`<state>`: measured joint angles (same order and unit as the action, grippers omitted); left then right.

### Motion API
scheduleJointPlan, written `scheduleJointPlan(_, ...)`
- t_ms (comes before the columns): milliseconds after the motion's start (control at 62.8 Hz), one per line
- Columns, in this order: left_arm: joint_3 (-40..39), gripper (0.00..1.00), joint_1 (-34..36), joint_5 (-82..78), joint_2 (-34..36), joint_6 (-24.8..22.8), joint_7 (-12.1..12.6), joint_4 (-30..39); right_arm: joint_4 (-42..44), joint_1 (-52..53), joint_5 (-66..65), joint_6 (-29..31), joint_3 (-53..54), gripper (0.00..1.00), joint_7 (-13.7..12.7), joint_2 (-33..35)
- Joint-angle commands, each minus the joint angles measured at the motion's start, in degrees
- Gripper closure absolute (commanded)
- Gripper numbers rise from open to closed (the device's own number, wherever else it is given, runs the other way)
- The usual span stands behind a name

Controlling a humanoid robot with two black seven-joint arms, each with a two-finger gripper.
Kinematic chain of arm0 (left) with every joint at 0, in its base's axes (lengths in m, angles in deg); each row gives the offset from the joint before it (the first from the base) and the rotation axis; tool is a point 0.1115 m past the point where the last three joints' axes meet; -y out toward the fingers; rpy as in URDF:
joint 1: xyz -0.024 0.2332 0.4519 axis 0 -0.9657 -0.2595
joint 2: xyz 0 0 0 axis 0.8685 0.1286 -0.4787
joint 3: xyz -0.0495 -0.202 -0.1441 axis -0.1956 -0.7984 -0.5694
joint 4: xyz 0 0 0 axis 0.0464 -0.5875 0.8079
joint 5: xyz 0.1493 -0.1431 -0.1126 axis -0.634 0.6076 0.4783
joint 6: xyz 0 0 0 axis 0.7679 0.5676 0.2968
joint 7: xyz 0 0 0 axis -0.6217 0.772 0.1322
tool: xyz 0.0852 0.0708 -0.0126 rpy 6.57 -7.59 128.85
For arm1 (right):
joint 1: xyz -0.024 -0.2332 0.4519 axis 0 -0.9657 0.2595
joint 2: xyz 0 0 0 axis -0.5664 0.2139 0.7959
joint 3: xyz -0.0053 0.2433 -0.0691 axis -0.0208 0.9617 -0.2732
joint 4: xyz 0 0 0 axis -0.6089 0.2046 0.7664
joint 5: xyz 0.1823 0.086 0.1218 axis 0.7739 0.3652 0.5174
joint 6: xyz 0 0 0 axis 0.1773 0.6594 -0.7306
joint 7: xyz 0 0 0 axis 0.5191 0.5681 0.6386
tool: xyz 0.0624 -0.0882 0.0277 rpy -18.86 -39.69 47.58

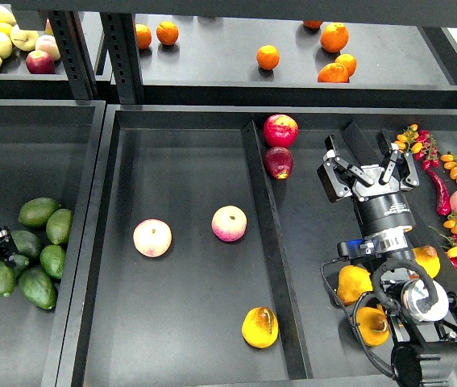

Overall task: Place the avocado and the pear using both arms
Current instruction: 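Carry the avocado onto the avocado pile and open the left gripper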

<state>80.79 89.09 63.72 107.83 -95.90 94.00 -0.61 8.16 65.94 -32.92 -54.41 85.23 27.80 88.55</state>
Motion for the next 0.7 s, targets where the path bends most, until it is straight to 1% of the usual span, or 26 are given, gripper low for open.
scheduleJointPlan(0, -0.02, 0.63, -0.75, -0.69, -0.73, 0.0, 0.0, -0.25, 0.0, 0.46, 0.0, -0.29, 0.05, 0.0, 0.13, 0.0)
scheduleJointPlan(48, -0.02, 0.6, -0.75, -0.78, -0.82, 0.0, 0.0, -0.25, 0.0, 0.55, 0.0, -0.29, 0.05, 0.0, 0.13, 0.0)
scheduleJointPlan(64, -0.02, 0.58, -0.84, -0.78, -0.82, 0.0, 0.0, -0.25, 0.0, 0.55, 0.0, -0.29, 0.05, 0.0, 0.13, 0.0)
scheduleJointPlan(80, -0.02, 0.54, -0.75, -0.78, -1.08, 0.0, 0.0, -0.34, 0.0, 0.55, 0.0, -0.29, 0.05, 0.0, 0.13, 0.0)
scheduleJointPlan(159, 0.07, 0.49, -0.75, -0.87, -1.26, 0.0, 0.0, -0.34, 0.0, 0.55, 0.0, -0.29, 0.05, 0.0, 0.13, 0.0)
scheduleJointPlan(255, 0.16, 0.34, -0.66, -1.13, -1.52, 0.0, 0.0, -0.34, 0.0, 0.55, 0.0, -0.29, 0.05, 0.0, 0.13, 0.0)
scheduleJointPlan(303, 0.07, 0.24, -0.57, -2.01, -1.52, 0.0, 0.0, -0.34, 0.0, 0.55, 0.0, -0.29, -0.04, 0.0, 0.04, 0.0)
scheduleJointPlan(366, -0.02, 0.15, -0.57, -3.41, -1.52, 0.0, 0.0, -0.34, 0.0, 0.55, 0.0, -0.29, 0.05, 0.0, 0.04, 0.0)
scheduleJointPlan(541, 0.07, 0.06, -0.57, -3.86, -1.44, 0.0, 0.0, -0.34, 0.0, 0.46, 0.0, -0.29, 0.05, 0.0, -0.05, 0.0)
scheduleJointPlan(685, -0.02, 0.03, 0.04, -3.86, -1.44, 0.0, 0.0, -0.25, 0.0, 0.46, 0.0, -0.29, 0.05, 0.0, -0.05, 0.0)
